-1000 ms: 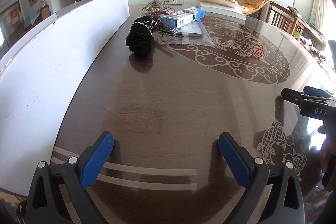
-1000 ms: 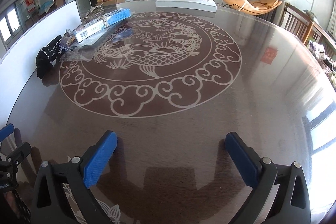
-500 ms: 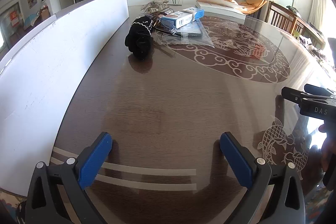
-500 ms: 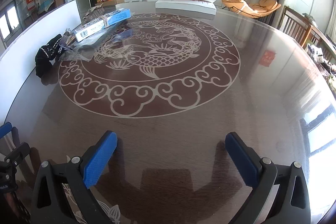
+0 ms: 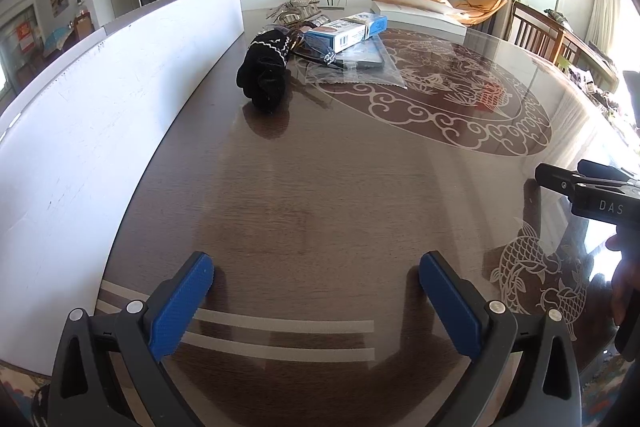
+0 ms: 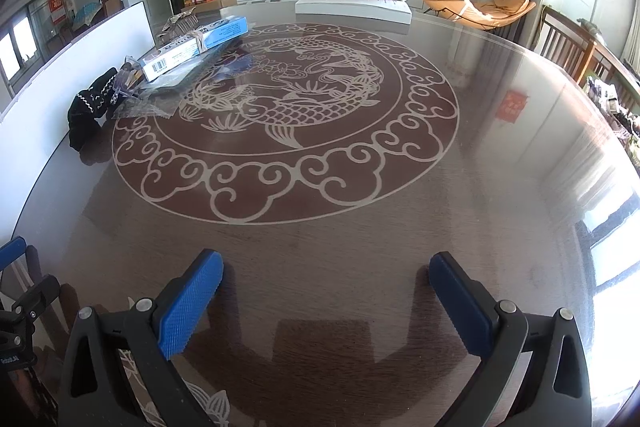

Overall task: Organize objects
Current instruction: 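Bring both open grippers back over the table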

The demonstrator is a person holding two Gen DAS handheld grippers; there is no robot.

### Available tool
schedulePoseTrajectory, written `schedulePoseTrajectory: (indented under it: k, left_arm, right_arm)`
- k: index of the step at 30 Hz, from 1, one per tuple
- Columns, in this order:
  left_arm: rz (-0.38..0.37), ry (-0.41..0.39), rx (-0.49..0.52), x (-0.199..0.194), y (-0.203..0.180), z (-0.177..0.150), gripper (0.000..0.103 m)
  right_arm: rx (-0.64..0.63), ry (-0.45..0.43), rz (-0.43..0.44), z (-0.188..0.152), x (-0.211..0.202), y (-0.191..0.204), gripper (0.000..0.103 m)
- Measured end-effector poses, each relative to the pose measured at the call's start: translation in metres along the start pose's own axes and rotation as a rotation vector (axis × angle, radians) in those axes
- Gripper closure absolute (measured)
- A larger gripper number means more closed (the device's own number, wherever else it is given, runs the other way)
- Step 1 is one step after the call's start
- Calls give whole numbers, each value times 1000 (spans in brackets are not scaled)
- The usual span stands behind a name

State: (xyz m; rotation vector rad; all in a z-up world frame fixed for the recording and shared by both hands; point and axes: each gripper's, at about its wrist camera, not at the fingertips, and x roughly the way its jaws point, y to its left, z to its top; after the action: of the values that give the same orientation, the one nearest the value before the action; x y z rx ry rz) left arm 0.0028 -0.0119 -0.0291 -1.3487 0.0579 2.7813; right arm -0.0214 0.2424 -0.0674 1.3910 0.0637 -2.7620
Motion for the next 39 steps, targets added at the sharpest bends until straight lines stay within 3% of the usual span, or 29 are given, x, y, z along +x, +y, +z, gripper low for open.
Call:
schedulePoseTrajectory:
  k: [39]
  left_arm:
    - [-5, 12, 1, -6, 3, -6, 0]
  right_arm:
    - [3, 2, 4, 0, -1, -1, 0]
